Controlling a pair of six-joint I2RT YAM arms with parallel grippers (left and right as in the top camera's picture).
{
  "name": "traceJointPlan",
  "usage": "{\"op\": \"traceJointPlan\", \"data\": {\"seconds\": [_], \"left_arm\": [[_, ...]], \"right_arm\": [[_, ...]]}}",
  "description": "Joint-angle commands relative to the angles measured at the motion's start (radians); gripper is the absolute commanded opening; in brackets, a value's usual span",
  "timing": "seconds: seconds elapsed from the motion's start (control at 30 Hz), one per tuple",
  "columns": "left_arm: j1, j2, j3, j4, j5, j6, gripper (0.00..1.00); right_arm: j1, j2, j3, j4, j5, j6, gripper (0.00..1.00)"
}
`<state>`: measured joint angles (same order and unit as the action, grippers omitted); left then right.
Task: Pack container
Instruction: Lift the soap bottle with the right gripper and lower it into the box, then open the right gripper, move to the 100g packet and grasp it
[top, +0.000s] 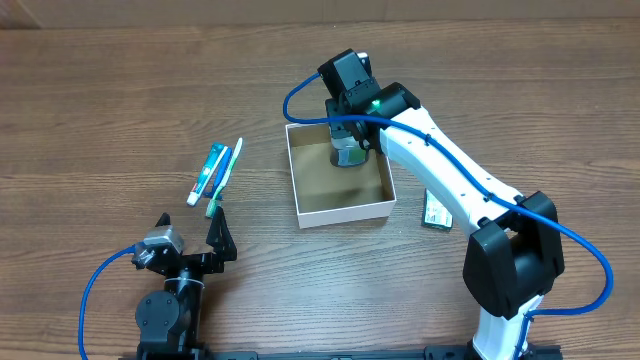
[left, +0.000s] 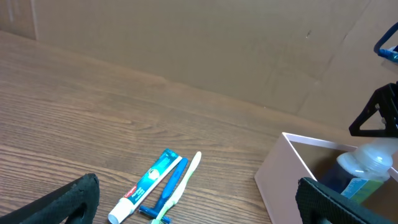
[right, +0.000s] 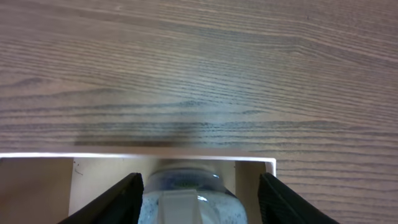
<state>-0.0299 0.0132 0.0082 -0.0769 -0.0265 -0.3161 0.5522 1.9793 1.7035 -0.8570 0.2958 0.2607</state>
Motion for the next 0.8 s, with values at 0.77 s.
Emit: {"op": "traceJointPlan", "data": {"seconds": [0.77], "left_arm": [[0.010,-0.008,-0.003,0.003,0.001,-0.013,1.00]], "right_arm": [[-0.331,-0.356,-0.094,-0.494,-0.004,0.219,0.77]]}}
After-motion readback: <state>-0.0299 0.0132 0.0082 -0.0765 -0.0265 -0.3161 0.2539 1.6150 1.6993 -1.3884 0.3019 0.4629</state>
